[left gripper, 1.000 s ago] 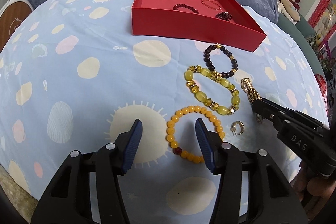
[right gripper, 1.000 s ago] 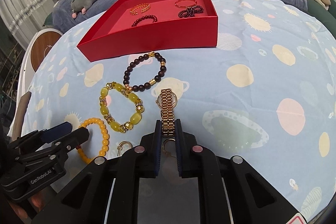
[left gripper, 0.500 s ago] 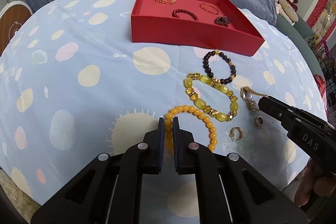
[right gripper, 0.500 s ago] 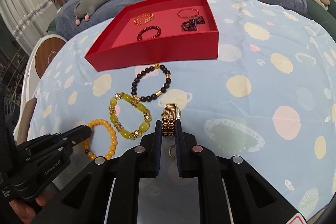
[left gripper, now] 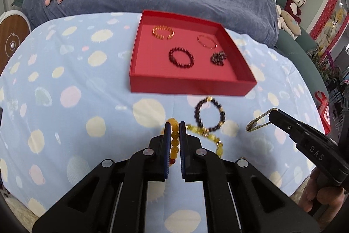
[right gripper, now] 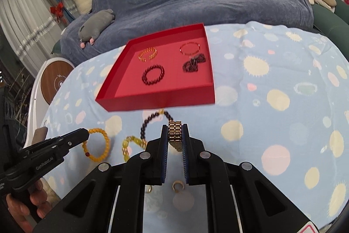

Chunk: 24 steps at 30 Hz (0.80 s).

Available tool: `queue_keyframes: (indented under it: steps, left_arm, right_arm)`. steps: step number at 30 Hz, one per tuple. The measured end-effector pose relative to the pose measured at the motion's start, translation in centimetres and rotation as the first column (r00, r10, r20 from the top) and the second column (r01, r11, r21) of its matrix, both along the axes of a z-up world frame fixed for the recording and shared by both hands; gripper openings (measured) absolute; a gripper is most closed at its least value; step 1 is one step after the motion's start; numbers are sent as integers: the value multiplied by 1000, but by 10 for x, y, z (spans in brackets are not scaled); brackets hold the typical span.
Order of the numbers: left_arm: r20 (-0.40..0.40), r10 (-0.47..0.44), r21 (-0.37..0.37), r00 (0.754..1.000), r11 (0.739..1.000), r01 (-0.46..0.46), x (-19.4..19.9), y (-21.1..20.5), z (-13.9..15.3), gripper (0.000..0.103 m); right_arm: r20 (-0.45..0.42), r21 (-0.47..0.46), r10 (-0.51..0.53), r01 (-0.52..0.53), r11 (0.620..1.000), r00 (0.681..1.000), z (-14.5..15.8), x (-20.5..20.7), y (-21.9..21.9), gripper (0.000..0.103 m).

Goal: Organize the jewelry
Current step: 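Grasp the gold link watch with the right tool while the left tool grasps the orange amber bracelet, then lower the watch and amber bracelet into the red box and open both tools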

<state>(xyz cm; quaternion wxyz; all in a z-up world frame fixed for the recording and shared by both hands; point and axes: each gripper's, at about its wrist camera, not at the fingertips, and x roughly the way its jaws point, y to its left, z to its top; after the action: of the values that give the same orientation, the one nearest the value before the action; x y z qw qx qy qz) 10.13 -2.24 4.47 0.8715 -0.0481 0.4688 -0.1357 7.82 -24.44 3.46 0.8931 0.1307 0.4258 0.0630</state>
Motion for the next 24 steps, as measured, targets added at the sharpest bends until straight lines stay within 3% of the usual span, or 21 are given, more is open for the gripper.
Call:
queue_keyframes:
  steps: [7,12,18,24]
  left_arm:
    - [66,4,-9,998,1000,-3,47,-3,30,7]
    - [93,23,-21,995,1000,-21,91,-8,37,7]
    - [80,50,-29,996,998,-48,125,-13,23,7]
    - [26,72,-8,997,997,-72,142,-13,-12,7]
  right_arm:
    - [94,-23,8,-6,1000,996,35,52,-3,11]
    - [127,-15,2,0,1000,992,44,94,-1,11]
    - [109,-5,4,-3,1000,994,27,126,9,11]
    - [44,-23,19,-18,1000,999,-8,134,17,11]
